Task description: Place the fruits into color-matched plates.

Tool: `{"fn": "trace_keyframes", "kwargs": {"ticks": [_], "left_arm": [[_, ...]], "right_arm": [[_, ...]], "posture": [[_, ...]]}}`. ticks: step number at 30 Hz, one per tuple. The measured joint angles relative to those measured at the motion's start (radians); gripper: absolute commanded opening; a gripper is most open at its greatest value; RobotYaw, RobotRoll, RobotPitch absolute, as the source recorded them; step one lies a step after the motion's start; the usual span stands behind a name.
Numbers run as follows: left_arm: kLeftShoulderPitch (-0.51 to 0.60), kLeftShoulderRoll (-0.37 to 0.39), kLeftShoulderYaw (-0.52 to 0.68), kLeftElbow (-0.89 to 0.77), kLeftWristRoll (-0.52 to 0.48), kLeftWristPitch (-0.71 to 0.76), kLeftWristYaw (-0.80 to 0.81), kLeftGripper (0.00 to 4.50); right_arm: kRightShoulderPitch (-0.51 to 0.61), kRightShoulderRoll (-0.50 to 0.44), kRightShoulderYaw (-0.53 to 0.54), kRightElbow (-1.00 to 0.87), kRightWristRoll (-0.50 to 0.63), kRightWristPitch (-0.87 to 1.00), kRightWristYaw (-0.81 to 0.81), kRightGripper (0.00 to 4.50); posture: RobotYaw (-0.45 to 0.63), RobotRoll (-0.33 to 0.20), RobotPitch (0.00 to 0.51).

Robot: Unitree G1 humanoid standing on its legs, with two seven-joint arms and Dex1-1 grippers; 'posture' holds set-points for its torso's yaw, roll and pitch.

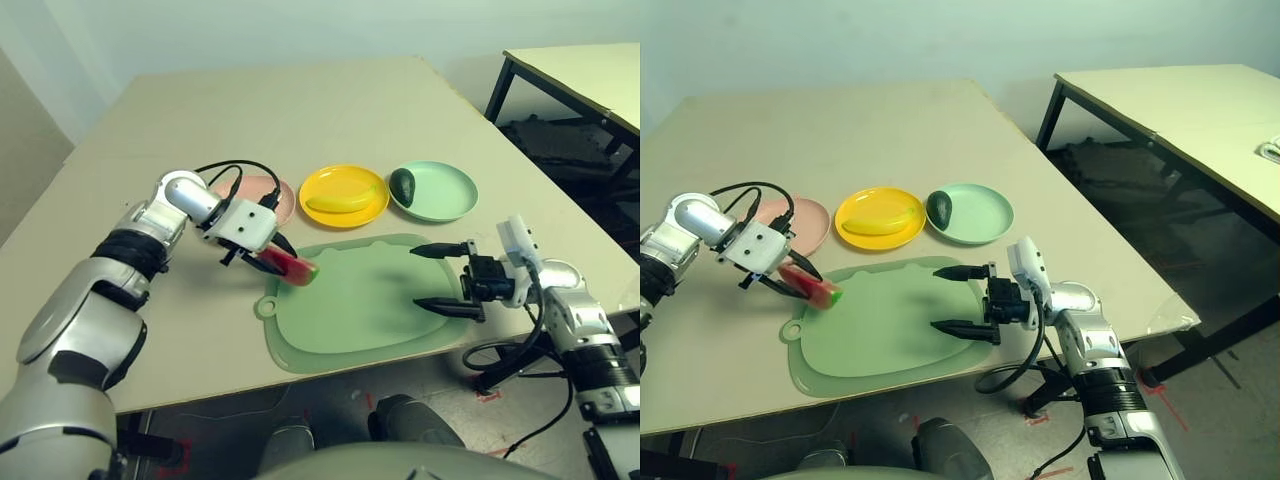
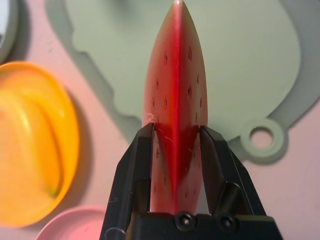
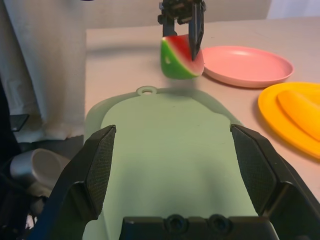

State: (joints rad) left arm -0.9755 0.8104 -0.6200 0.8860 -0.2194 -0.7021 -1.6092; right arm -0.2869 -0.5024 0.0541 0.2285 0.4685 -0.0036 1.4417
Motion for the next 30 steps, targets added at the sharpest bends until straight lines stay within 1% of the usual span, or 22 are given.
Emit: {"fn": "trace_keyframes", "kwargs": {"ticks": [3,7,12,20,25,30], "left_arm": [[-0.055,-0.006,0.062,0.109,0.066,-0.019,0.013,1.38],[-0.126,-0.002,0.113,0.232,0.173,-0.031,0.08,1.38],[-0.141,0.001,0.134,0.337,0.307,-0.037,0.168,1.38],[-0.197,0.0,0.137,0.414,0.492,0.018,0.394,1.38],[-0.202,-0.009,0.134,0.438,0.597,0.069,0.543,1.38],[-0.193,-0.033,0.134,0.452,0.662,0.106,0.64,1.38]], "right_arm": [[0.0,0.01,-0.013,0.001,0.005,0.005,-0.026,4.5],[0.008,0.018,-0.031,-0.01,0.008,0.017,-0.057,4.5],[0.039,0.022,-0.032,-0.036,0.01,0.03,-0.078,4.5],[0.053,0.022,-0.033,-0.074,0.023,0.043,-0.102,4.5],[0.071,0.018,-0.034,-0.107,0.026,0.052,-0.119,4.5],[0.096,0.014,-0.038,-0.135,0.027,0.055,-0.137,4.5]], "posture": [[-0.2,0.0,0.0],[-0.21,0.0,0.0],[-0.22,0.0,0.0],[-0.24,0.0,0.0],[-0.26,0.0,0.0],[-0.27,0.0,0.0]]}}
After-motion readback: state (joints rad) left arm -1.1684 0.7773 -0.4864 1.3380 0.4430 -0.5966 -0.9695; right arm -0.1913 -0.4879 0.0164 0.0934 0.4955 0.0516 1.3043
